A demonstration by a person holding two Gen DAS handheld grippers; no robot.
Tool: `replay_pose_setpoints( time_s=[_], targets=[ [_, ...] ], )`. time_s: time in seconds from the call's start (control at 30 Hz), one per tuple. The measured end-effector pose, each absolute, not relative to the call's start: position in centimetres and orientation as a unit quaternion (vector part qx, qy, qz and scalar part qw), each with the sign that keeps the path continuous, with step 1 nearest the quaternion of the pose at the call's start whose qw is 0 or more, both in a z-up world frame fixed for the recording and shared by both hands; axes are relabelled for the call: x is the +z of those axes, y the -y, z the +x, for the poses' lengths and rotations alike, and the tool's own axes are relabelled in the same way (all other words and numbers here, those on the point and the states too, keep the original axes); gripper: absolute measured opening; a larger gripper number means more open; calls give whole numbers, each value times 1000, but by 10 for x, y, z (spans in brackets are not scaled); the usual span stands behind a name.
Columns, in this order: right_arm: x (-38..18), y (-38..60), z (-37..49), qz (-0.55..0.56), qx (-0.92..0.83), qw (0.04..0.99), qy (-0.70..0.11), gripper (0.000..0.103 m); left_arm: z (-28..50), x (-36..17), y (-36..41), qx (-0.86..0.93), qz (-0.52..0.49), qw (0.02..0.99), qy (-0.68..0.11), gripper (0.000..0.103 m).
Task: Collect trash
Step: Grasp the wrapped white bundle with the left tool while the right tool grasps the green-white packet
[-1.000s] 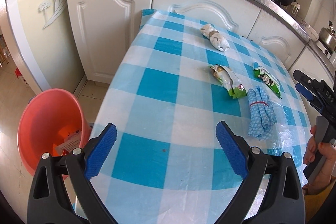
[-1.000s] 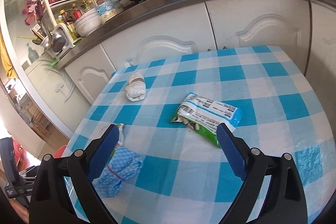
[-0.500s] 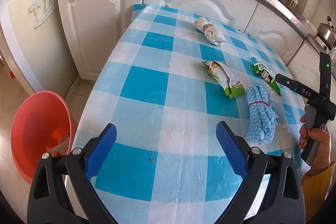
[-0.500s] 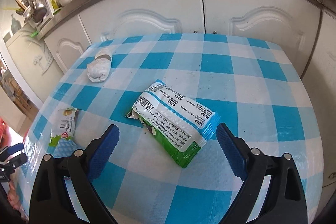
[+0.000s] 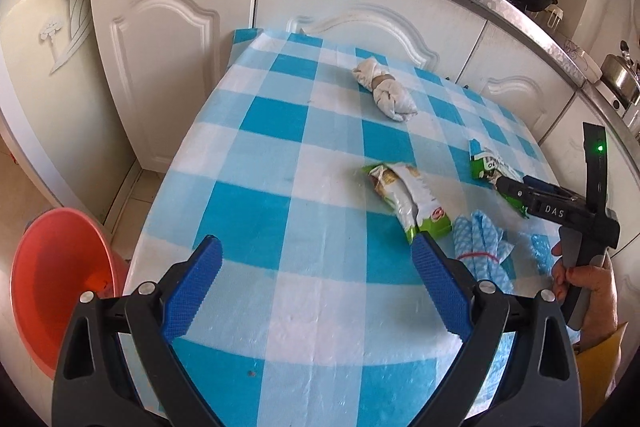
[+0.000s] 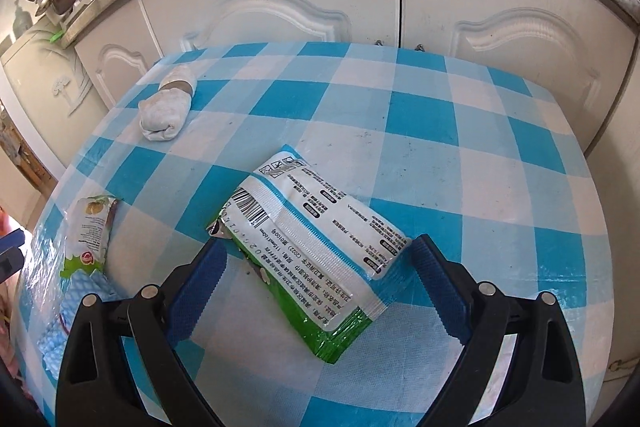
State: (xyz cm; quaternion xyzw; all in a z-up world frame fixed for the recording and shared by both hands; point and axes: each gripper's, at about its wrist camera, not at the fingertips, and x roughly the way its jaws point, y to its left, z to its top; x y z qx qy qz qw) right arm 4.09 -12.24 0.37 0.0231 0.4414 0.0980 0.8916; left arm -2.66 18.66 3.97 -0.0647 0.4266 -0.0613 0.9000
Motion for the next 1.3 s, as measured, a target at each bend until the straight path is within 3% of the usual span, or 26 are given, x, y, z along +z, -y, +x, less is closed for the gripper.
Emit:
replay_pose_setpoints(
  time_s=[0.37,0.6,0.87,1.1,1.2,1.3],
  targets=[
    [3,119,42,12,91,891,-445,95,43,51,-138,-79,-71,911,-399,96],
    [3,116,42,2,89,892,-442,94,112,39,-100,-75,-39,899,-429,96],
    [4,112,40,-15,88,894,-439,78,159,18,-82,-63,-21,882,-466,94],
    [4,113,39,-15,93,895,-436,74,176,9,-70,-60,-2,876,-478,55],
    [5,112,38,-15,96,895,-434,71,175,11,-68,-61,1,875,-480,45],
    [6,112,37,-17,98,896,-432,67,170,12,-67,-63,6,875,-479,42]
  ],
)
